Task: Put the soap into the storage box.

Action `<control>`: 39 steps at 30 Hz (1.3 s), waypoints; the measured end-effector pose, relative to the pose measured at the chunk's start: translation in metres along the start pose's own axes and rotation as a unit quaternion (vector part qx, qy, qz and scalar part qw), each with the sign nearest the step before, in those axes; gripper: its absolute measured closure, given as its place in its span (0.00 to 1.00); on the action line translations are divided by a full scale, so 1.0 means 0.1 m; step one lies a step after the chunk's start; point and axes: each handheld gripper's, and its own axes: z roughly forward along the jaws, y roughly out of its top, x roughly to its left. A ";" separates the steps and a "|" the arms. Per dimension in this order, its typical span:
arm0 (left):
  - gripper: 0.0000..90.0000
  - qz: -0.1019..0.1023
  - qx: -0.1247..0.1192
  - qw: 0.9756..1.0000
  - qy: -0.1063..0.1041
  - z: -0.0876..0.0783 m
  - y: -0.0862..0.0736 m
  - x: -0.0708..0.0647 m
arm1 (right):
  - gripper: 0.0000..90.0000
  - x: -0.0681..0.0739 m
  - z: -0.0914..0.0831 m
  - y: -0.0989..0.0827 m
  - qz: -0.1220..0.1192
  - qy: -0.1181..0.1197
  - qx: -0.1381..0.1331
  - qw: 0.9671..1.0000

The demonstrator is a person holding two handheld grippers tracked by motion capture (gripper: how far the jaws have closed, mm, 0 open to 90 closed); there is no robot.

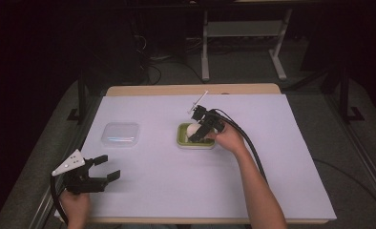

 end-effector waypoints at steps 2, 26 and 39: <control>0.16 -0.001 -0.001 1.000 0.000 0.00 0.00 0.00 | 0.25 -0.01 0.01 -0.01 0.001 0.000 0.000 1.000; 0.16 0.002 0.000 1.000 0.000 0.00 0.00 0.00 | 0.31 -0.04 -0.09 -0.03 0.011 -0.005 -0.025 1.000; 0.16 -0.001 0.000 1.000 0.000 0.01 0.00 -0.02 | 0.32 -0.03 -0.28 -0.17 0.019 -0.004 -0.033 0.999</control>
